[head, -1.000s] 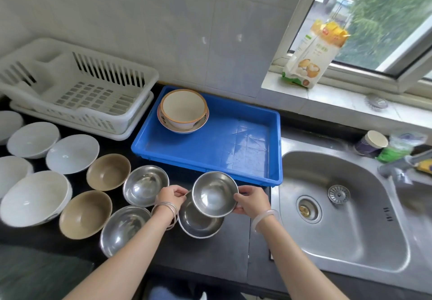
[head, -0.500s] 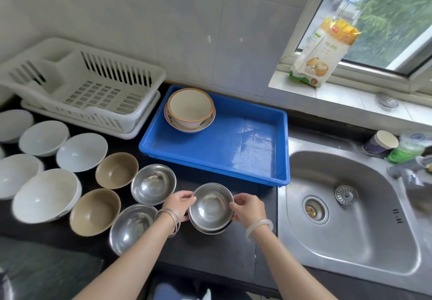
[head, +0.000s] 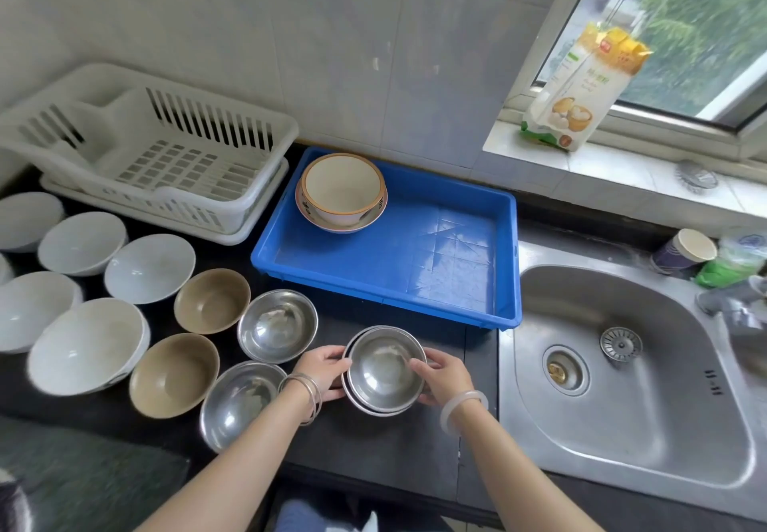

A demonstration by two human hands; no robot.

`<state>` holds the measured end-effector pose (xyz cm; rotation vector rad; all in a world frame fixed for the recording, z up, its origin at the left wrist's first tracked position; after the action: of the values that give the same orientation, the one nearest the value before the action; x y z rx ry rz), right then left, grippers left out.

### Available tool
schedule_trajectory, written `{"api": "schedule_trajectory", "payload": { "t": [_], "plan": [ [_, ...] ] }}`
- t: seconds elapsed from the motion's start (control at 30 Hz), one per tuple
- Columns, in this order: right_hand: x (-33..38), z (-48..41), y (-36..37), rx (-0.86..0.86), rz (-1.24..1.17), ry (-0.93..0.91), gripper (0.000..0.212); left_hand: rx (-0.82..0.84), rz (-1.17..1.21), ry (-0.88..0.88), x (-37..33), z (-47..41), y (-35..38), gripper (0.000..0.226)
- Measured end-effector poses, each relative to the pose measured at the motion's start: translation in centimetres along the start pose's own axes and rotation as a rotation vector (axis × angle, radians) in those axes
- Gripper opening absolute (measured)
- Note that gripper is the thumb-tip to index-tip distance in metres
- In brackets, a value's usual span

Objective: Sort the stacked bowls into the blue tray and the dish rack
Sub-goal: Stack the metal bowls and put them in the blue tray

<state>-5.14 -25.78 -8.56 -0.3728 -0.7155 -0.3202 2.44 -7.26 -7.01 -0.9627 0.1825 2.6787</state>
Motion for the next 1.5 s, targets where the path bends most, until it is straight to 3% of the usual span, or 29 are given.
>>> {"api": "schedule_trajectory", "payload": {
  "t": [0.23,0.57,1.07,1.23,1.5],
  "plan": [
    [1.3,0.1,-0.4,0.039,-0.078,-0.026,0.027,0.042,-0.059,0.035,-1.9,0.1,0.3,0.04],
    [10.9,-2.0,-3.0,0.156,-0.194,-0.183,0.019,0.044,0.028,0.163,-11.4,-1.2,2.2,0.036],
    [16.3,-14.3,-6.0,-0.047,-0.245,-0.082,0.019,-0.103,-0.004,0.166,-16.8,-13.6,9.4,0.015],
    [17.0,-17.6,-5.9,-0.046,-0.129,-0.14,0.021,-0.142,-0.038,0.164,-17.4,-16.4,10.1,0.03],
    [17.2,-20.0,-5.1,-0.031,-0.264,-0.16,0.032,-0.106,0.186,0.161,-17.4,-18.1,10.5,0.028]
  ]
}}
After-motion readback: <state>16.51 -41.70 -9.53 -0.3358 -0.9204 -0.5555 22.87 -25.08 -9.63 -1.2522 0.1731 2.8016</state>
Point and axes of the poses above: each hand's wrist, its own z-axis away from the middle knuckle, its own y-axis out of the palm, x = y × z, the point moved 4 cm from there along -z, towards the middle knuckle, and after that the axes turned 2 degrees about -x, right-handed, at the moved point
